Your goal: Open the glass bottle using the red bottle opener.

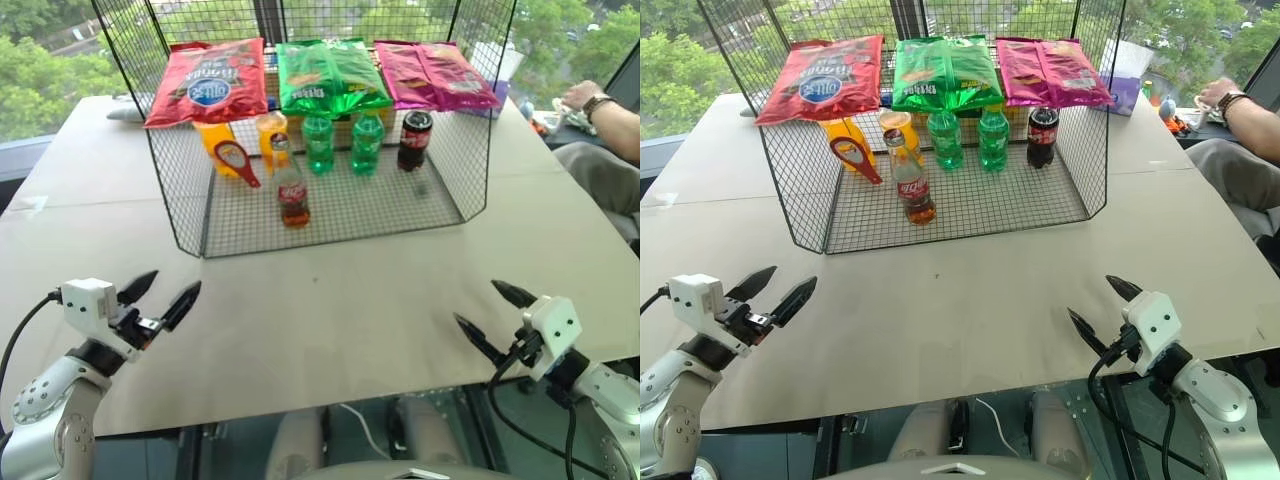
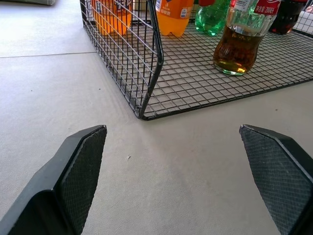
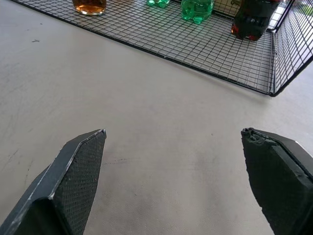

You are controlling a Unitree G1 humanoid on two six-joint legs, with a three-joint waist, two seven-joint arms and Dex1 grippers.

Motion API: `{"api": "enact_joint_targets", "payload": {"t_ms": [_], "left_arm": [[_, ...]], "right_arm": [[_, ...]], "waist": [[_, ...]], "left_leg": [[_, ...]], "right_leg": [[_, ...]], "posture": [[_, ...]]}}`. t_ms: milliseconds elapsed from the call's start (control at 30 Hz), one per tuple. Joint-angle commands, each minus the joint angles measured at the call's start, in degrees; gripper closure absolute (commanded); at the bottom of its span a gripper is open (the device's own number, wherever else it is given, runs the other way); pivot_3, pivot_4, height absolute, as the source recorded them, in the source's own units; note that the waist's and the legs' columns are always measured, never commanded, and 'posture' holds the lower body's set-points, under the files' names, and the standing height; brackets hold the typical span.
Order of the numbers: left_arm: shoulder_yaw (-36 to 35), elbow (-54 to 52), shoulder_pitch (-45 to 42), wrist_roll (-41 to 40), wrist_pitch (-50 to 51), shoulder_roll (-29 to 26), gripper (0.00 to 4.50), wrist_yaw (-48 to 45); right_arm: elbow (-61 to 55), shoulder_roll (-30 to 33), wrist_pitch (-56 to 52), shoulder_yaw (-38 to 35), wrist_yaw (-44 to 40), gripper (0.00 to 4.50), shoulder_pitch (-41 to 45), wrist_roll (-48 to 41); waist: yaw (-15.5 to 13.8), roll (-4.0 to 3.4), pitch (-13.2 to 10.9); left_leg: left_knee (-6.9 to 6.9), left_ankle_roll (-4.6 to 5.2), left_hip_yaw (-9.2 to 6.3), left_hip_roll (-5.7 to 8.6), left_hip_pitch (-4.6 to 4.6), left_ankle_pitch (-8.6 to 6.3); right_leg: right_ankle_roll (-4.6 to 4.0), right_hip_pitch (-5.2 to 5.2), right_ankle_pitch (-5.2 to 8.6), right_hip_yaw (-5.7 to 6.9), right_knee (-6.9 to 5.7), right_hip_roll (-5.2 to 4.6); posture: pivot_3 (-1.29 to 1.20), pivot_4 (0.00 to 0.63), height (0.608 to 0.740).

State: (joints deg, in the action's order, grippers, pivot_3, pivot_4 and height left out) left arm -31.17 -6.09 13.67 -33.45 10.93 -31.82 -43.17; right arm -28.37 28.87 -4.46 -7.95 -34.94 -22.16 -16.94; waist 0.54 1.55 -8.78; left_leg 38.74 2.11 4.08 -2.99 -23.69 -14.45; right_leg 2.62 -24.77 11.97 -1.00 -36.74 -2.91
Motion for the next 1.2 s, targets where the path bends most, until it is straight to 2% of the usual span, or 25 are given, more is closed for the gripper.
{"api": "enact_joint_targets", "payload": {"t_ms": [33,167,367,533,1000,1200], "left_arm": [[-0.31,-3.0,0.03,-2.07,-0.95,-0.23,0.0,-2.1],[1.32,-8.69,-0.45,-7.8,1.38,0.09,0.0,-6.25],[4.36,-12.41,-5.27,-10.53,5.65,0.48,0.0,-2.97],[6.23,-9.27,-14.78,-4.68,7.13,1.53,0.0,8.47],[12.04,-7.38,-26.99,1.11,11.69,2.37,0.0,18.25],[12.47,-5.61,-31.41,2.9,12.93,3.26,0.0,21.64]], "right_arm": [[-2.71,-0.55,2.23,-1.39,-0.31,0.03,1.55,-1.73],[-8.73,-0.93,-0.33,0.36,-1.5,0.03,6.55,-8.62],[-15.27,1.37,-5.57,3.96,-3.78,0.03,14.47,-15.22],[-17.8,2.28,-6.95,4.28,-3.75,0.03,18.21,-17.72],[-19.42,2.05,-7.49,4.17,-1.93,0.03,18.34,-17.02],[-19.25,2.13,-7.62,4.62,-0.99,0.03,18.01,-15.46]], "waist": [[0.01,0.0,0.0],[0.07,-0.01,-0.01],[-0.1,-0.02,-0.02],[-0.6,0.04,0.01],[-0.53,0.07,-0.01],[-0.49,0.07,-0.01]], "left_leg": [[0.0,0.0,0.0,0.0,0.0,0.0],[0.0,-0.01,0.02,-0.04,0.0,0.0],[0.0,0.0,0.0,-0.04,-0.03,0.0],[0.03,0.01,0.0,0.1,0.0,0.02],[0.03,0.01,0.05,0.33,-0.02,0.02],[0.03,0.01,0.07,0.36,-0.04,0.02]], "right_leg": [[0.0,0.0,0.0,0.0,0.0,0.0],[0.01,-0.02,0.0,0.0,0.0,-0.01],[-0.04,-0.01,-0.02,0.04,0.0,0.04],[-0.03,0.09,-0.03,0.12,0.0,0.09],[-0.02,0.11,-0.04,0.1,-0.02,0.09],[-0.02,0.11,-0.04,0.09,-0.01,0.1]], "posture": [[0.0,0.15,0.74],[0.0,0.15,0.74],[0.0,0.15,0.74],[0.0,0.15,0.74],[0.0,0.15,0.74],[0.0,0.15,0.74]]}}
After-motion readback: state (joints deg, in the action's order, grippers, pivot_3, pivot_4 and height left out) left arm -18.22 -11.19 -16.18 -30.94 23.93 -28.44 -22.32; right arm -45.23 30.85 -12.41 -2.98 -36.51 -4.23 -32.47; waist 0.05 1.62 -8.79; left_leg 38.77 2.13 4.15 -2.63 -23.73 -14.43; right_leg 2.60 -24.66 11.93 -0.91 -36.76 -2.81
